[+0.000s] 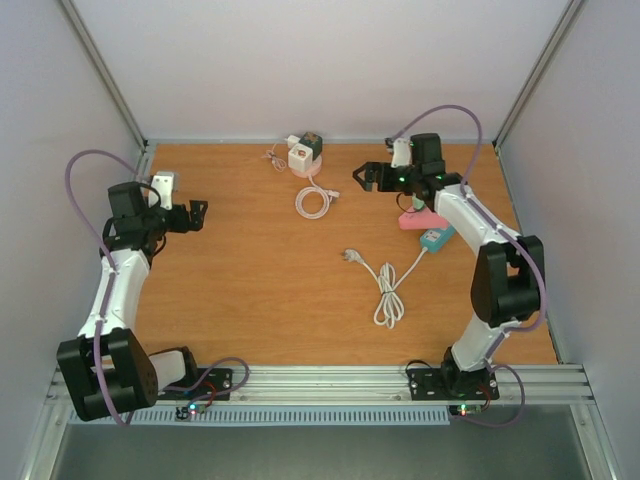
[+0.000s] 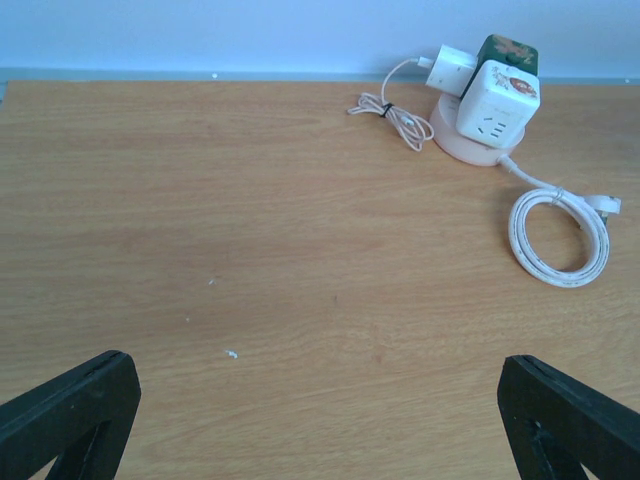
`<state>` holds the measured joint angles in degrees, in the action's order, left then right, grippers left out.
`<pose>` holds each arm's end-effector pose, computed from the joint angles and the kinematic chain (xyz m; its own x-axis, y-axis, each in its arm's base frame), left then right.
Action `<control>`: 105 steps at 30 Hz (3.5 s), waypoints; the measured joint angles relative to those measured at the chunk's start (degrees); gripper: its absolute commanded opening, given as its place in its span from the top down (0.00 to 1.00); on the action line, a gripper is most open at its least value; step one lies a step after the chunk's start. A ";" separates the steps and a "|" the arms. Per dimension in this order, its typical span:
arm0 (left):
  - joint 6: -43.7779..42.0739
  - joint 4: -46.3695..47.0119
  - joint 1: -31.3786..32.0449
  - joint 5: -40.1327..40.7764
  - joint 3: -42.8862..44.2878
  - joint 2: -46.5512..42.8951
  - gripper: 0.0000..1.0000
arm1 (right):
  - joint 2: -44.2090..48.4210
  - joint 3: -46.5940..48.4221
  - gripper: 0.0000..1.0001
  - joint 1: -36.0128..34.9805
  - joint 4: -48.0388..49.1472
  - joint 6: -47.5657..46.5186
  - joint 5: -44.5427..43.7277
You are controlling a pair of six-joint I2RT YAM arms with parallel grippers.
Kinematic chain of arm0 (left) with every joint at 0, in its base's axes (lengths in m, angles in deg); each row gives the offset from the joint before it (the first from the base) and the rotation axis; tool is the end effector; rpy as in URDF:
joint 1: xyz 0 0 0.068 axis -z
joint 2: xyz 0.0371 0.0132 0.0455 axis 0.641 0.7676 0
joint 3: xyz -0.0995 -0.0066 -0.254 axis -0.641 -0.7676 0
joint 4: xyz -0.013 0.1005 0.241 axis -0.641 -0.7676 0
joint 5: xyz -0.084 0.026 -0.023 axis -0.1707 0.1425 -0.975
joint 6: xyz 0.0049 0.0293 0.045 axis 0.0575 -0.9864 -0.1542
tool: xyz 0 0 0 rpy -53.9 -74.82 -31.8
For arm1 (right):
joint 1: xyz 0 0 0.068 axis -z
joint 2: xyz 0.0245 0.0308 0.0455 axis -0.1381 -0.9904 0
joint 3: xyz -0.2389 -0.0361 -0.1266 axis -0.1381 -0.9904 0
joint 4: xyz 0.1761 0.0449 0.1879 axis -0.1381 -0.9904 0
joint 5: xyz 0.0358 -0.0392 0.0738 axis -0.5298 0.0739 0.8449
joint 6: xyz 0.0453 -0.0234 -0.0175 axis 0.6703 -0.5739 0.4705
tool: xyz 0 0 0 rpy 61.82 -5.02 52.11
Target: Pull the plug off the socket
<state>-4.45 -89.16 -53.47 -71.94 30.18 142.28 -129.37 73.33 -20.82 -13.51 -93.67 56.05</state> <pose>0.2570 0.0463 0.2773 -0.5223 -0.0057 -0.8528 0.2093 0.9685 -0.1347 0.3891 0.1060 0.2745 -0.4281 -0.3292 -0.8416 -0.6893 0.7212 0.0685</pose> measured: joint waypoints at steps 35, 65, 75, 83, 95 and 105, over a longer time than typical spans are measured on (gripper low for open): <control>0.22 4.11 0.20 -0.35 -1.51 -0.26 0.00 | -41.05 41.09 0.44 -13.22 -12.35 -13.05 -15.06; 2.93 8.46 0.20 2.56 -4.31 -2.54 0.00 | -38.82 33.51 0.73 -16.48 -9.81 -17.59 -16.13; 6.71 13.81 0.17 4.96 -8.02 -5.51 0.00 | -30.71 20.11 0.73 -19.63 -6.69 -18.34 -16.06; 8.55 16.74 0.15 4.26 -10.08 -6.67 0.00 | -23.37 9.20 0.73 -22.86 -6.01 -18.38 -15.13; 6.51 16.09 0.13 -1.25 -10.01 -5.22 0.00 | -11.72 -6.23 0.73 -25.49 -4.72 -16.28 -12.24; 2.60 13.97 1.11 -6.01 -10.01 -5.09 0.00 | -4.63 -16.15 0.73 -28.92 -3.54 -13.27 -9.38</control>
<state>-1.85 -75.19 -52.36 -77.95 20.17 137.19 -134.00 57.18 -49.74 -17.05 -106.93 46.68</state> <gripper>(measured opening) 0.996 0.265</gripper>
